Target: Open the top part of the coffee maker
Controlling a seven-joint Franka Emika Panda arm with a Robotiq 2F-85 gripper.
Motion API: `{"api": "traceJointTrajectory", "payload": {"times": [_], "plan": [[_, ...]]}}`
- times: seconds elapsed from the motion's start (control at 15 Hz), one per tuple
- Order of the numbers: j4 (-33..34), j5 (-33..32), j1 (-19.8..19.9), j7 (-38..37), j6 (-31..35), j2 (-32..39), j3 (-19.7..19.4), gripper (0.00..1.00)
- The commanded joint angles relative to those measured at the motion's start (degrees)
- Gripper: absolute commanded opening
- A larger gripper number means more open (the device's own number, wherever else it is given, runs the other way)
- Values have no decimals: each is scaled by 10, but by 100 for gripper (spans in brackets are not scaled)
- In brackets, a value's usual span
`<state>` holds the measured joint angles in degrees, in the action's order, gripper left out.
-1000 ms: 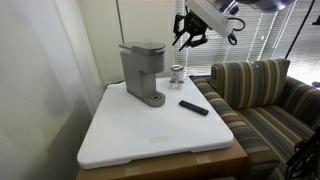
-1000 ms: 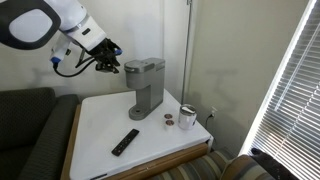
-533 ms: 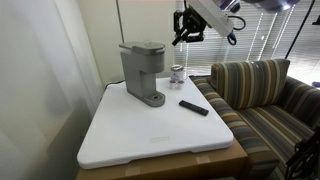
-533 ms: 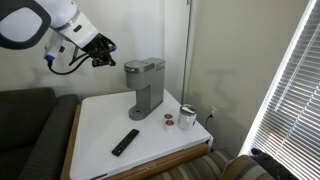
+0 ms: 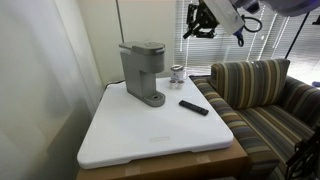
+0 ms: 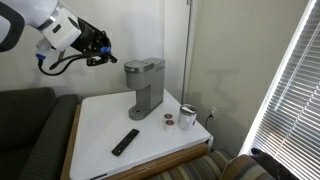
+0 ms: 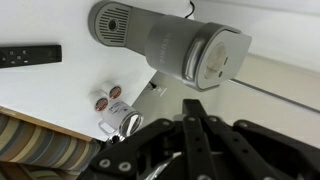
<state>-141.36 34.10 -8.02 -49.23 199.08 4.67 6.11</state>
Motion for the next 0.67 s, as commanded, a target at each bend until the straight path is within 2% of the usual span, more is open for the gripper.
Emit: {"api": "traceJointTrajectory", "payload": {"times": [0.0, 0.2, 0.33, 0.6], "plan": [[30, 6, 1, -10, -2, -2, 2, 0], [47, -15, -7, -38, -6, 16, -2, 0], [36, -24, -1, -69, -11, 39, 16, 0], [32, -9, -1, -78, -96, 65, 21, 0]]}}
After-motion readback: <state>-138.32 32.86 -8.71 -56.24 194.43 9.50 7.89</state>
